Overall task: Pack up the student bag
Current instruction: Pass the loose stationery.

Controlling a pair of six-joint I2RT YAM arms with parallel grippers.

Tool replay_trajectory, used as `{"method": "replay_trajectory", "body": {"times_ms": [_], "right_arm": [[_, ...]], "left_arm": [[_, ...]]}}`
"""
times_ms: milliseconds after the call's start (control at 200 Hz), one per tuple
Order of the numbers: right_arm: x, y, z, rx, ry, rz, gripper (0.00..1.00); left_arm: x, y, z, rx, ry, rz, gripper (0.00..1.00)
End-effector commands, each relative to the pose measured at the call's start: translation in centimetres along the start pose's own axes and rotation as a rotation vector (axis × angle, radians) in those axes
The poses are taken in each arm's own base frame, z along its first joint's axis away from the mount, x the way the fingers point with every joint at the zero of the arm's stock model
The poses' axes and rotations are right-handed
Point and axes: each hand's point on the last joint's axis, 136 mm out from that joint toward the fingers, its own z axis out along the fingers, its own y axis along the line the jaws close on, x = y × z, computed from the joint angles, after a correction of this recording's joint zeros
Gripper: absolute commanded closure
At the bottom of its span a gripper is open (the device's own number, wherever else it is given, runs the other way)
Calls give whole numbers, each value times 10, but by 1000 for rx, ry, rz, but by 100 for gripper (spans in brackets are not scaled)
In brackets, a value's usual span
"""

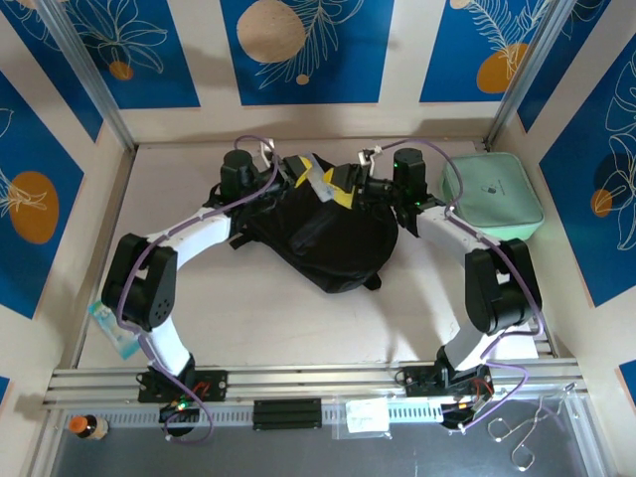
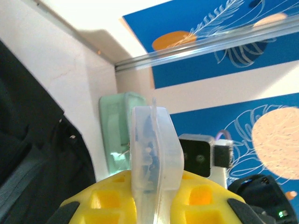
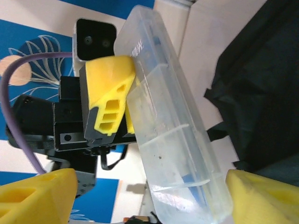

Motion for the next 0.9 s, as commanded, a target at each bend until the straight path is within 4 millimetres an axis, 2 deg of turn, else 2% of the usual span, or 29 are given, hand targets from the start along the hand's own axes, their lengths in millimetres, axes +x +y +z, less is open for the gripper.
{"method": "replay_trajectory", "body": {"times_ms": [0,135,295,385,550,600,695,740,805,895], "right_arm": [[-2,14,9,-85,15,44,22],[-5,17,15,-94,11,30,31],[-11,20,14,-101,-24,23,44],[-12,22,15,-96,-9,34,56],[-11,10,16,-56,0,75,77],[-12,5,15,-48,-4,90,82],[-11,-7,12,-26,-11,121,86],[-9,-14,9,-3,-14,137,87],[-7,-30,2,50,-26,165,88],[-3,-49,-10,130,-45,191,89]], "left_arm": [[-18,-37,-10,132,-93,12,93],[-18,-28,-11,121,-107,-23,93],[-17,-20,-13,108,-112,-37,91],[-15,-16,-14,101,-111,-35,88],[-10,1,-18,59,-105,-35,81],[-8,7,-19,46,-102,-34,75],[-5,24,-27,-24,-107,-5,48],[-5,37,-32,-88,-112,28,40],[-2,58,-40,-214,-103,90,31],[6,79,-46,-370,-49,203,26]]}}
